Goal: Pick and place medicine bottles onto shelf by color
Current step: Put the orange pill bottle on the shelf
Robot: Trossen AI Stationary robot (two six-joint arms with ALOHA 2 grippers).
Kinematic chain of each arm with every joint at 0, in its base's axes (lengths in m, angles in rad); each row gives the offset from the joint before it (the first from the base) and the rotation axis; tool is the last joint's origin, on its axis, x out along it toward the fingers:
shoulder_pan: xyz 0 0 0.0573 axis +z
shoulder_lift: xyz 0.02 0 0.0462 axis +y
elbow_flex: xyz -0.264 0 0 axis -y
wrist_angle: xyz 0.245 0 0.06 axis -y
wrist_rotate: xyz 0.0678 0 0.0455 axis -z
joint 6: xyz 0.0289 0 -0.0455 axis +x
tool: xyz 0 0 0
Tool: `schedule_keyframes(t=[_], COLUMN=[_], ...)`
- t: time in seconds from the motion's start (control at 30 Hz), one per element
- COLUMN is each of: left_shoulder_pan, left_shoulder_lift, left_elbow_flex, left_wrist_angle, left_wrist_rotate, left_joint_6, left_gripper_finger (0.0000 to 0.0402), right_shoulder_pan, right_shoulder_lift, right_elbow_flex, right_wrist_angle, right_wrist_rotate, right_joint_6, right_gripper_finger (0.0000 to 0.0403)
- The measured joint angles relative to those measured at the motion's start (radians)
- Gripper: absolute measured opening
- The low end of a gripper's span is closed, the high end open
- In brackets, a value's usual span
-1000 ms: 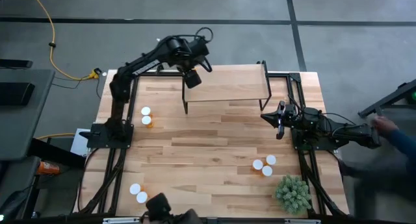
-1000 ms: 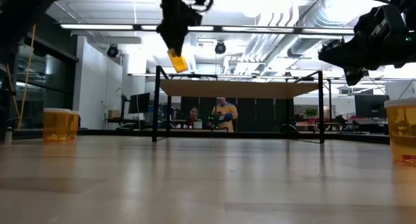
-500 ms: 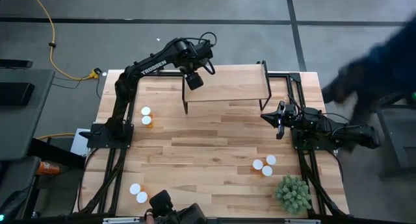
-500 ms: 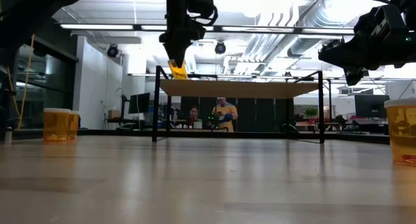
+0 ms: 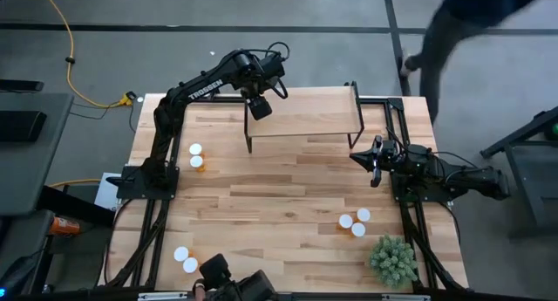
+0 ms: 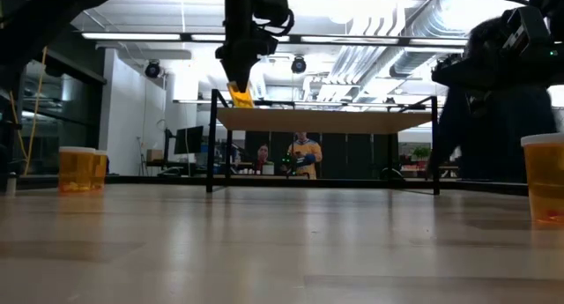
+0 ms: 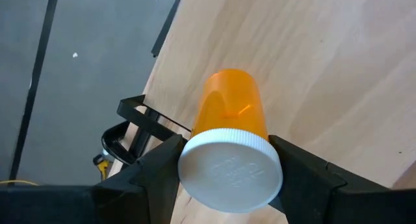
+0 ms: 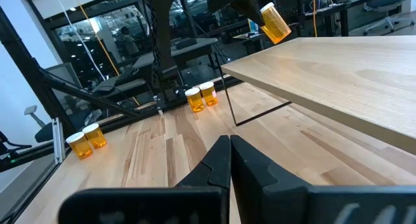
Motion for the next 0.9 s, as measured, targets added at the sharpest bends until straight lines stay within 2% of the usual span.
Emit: schedule_keyframes(t=[0.9], left_shoulder_pan=[0.016], left_shoulder_lift=[0.000], left_elbow_flex=[0.000], left_wrist_angle=[0.000], left_wrist_rotate=[0.045], left_joint_6=[0.026], left_gripper_finger=[0.0205], right_shoulder_pan=[0.000], right_shoulder_lift=[0.000], right_elbow_flex=[0.000], right_wrist_angle=[0.000], right_wrist_rotate=[0.000], right_joint_6=[0.000], right_gripper_finger=[0.0000])
